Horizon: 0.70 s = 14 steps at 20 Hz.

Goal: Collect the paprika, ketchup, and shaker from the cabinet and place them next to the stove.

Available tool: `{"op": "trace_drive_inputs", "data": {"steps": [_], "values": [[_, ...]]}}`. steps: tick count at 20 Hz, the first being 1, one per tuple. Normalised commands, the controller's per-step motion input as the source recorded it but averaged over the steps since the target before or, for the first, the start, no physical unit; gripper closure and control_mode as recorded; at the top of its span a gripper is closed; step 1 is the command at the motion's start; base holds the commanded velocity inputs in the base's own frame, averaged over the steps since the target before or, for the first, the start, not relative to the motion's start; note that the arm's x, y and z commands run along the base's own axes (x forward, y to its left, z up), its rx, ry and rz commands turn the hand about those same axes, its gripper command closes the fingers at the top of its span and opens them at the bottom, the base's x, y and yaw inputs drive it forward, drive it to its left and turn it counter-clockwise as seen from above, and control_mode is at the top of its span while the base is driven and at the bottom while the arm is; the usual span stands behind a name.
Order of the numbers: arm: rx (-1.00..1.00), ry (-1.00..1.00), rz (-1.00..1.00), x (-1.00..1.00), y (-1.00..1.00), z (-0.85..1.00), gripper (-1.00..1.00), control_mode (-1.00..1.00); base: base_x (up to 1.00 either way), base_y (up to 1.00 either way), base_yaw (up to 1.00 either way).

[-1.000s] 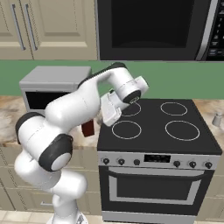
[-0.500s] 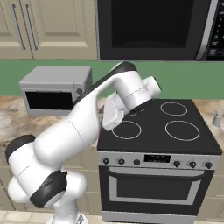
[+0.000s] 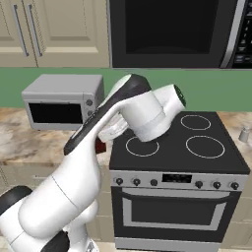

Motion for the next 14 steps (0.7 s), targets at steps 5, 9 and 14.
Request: {"op": "trace_drive_inputs", "data": {"steps": [5,9,14], "values": [[0.00,0.20,-0.43,-0.41,0.09,0.39,-1.00,-1.00,0.00,0.00,0.00],[0.00,0.20,-0.48,-0.37,0.12,0.19,-1.00,-1.00,0.00,0.00,0.00],[-0.04,0.16,-0.48,-0.32,0.09,0.10,-1.00,-1.00,0.00,0.00,0.00]]}}
